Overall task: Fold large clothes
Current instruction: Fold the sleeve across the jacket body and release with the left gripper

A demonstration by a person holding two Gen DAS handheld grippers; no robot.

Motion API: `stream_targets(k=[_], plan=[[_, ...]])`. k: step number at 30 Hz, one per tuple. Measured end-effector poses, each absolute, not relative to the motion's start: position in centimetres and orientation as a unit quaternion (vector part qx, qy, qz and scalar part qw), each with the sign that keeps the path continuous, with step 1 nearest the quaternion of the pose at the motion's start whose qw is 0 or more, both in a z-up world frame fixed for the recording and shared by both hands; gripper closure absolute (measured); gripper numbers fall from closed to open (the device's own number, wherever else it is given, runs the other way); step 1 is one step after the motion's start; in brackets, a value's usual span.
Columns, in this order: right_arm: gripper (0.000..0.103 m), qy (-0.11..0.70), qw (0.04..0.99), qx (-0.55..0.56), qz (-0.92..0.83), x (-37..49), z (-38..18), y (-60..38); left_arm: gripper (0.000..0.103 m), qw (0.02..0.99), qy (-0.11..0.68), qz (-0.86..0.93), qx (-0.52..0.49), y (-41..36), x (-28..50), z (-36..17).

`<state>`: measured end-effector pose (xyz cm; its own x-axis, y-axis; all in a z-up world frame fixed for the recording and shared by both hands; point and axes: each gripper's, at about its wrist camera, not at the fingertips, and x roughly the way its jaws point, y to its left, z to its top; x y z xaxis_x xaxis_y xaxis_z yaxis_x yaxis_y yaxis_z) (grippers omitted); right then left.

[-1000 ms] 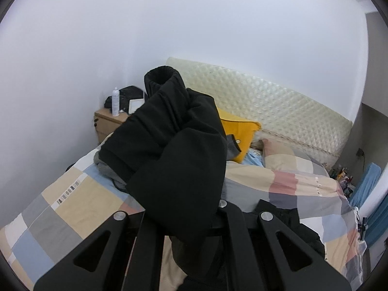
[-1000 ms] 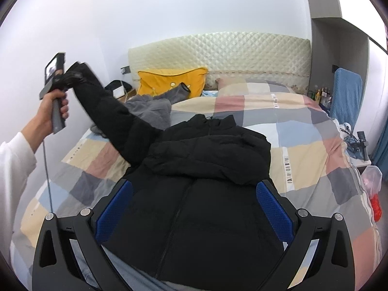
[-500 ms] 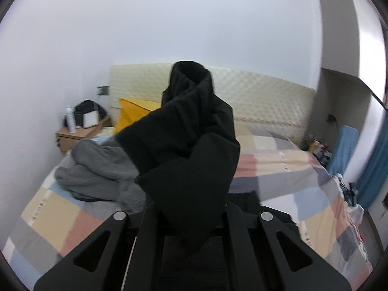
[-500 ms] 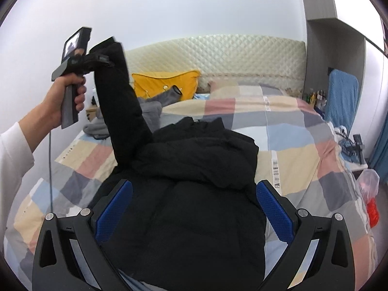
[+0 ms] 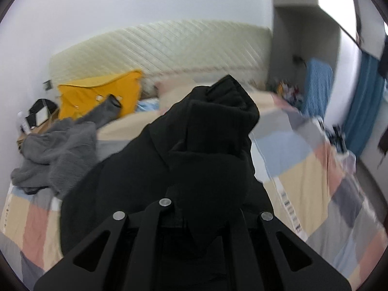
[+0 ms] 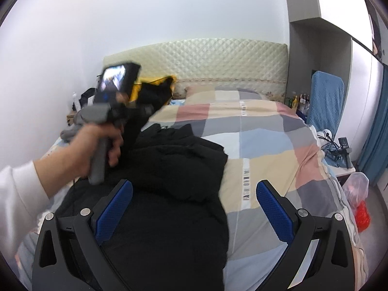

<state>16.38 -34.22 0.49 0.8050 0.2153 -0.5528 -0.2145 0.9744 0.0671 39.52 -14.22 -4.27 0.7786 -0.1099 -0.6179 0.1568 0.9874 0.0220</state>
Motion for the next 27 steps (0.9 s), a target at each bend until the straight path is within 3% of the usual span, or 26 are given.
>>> stream_targets(k=[8,13,27], plan=[[0.000,0.331,0.939,0.039,0.088,19.7,-3.3,-37.8,0.097,0.919,0.379,-0.102,0.033,-18.7,40.9,-13.8],[0.000,0.339,0.936,0.046,0.082,20.8,-5.0,-38.7,0.095,0.905,0.404,-0.101,0.088,-20.4,41.3,-18.7],[0.000,0.314,0.945,0.033,0.084,18.6,-2.7,-37.4,0.088,0.915,0.380,-0.137,0.012,-18.1,38.2,-15.7]])
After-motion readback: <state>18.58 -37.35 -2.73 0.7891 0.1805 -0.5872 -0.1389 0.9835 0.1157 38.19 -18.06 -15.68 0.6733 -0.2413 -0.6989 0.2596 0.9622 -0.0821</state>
